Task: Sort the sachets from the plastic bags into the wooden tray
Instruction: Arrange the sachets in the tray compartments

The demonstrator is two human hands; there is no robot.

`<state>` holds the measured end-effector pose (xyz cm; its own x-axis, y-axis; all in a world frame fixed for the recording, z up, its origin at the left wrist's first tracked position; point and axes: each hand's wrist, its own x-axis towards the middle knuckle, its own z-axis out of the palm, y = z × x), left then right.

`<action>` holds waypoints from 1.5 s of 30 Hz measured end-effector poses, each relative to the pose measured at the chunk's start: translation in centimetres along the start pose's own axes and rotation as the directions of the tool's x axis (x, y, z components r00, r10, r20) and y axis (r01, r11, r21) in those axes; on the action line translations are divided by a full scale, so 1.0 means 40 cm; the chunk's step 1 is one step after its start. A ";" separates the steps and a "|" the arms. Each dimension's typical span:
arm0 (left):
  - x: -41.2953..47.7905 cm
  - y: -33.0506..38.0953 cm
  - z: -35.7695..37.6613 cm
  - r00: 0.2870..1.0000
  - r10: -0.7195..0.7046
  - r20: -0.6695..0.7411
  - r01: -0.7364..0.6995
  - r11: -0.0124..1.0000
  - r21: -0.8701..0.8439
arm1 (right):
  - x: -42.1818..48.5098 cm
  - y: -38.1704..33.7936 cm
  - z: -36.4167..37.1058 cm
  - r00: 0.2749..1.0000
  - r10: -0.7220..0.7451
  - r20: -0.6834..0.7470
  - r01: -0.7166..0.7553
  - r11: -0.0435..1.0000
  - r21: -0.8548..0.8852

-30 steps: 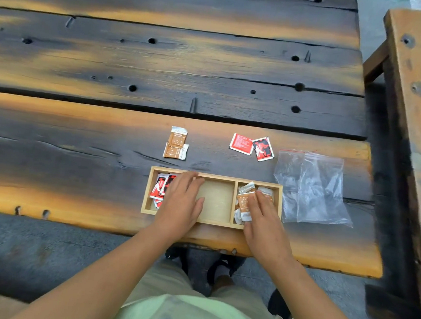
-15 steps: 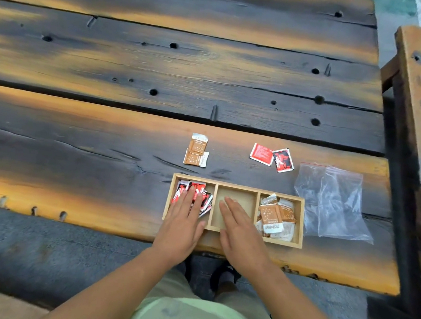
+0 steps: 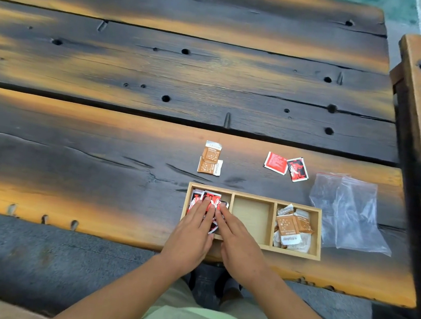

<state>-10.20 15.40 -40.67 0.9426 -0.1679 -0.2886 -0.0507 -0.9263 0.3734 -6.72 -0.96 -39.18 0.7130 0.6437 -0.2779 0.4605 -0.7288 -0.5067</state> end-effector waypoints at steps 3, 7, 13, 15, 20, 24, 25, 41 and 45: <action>0.007 0.003 0.003 1.000 -0.024 0.011 0.024 1.000 0.006 | 0.002 0.004 0.002 1.000 0.003 0.017 -0.003 1.000 -0.003; 0.009 0.009 -0.004 1.000 -0.021 -0.007 0.021 1.000 0.005 | 0.002 0.005 -0.006 0.999 0.011 0.032 -0.012 1.000 0.021; 0.009 0.009 -0.008 0.999 -0.004 -0.043 0.003 1.000 -0.024 | -0.003 0.011 -0.014 0.998 0.013 0.061 -0.016 0.998 0.060; 0.010 0.008 -0.006 0.999 -0.005 -0.054 0.004 1.000 -0.029 | -0.002 0.012 -0.015 0.997 0.022 0.076 -0.028 0.996 0.080; 0.015 0.020 -0.029 0.999 -0.031 -0.020 0.031 0.999 -0.033 | -0.001 0.017 -0.036 0.991 0.025 0.130 -0.041 0.992 0.116; 0.045 0.032 -0.066 0.993 -0.114 -0.006 0.112 0.983 -0.142 | 0.015 0.029 -0.089 0.991 0.021 0.130 -0.037 0.992 0.124; 0.056 0.036 -0.080 0.990 -0.141 -0.016 0.137 0.976 -0.172 | 0.023 0.034 -0.105 0.994 0.016 0.113 -0.031 0.991 0.131; 0.388 -0.132 -0.239 0.899 -0.436 -0.029 0.355 0.767 -0.534 | 0.356 0.066 -0.165 0.859 0.511 0.011 -0.477 0.793 0.379; 0.451 -0.183 -0.206 0.881 -0.473 0.022 0.412 0.744 -0.527 | 0.431 0.058 -0.139 0.801 0.598 0.011 -0.556 0.738 0.382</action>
<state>9.89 21.93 -41.33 0.8472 0.2823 -0.4501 0.5244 -0.5802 0.6232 9.58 7.15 -40.58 0.8412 0.0824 -0.5344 -0.2587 -0.8065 -0.5316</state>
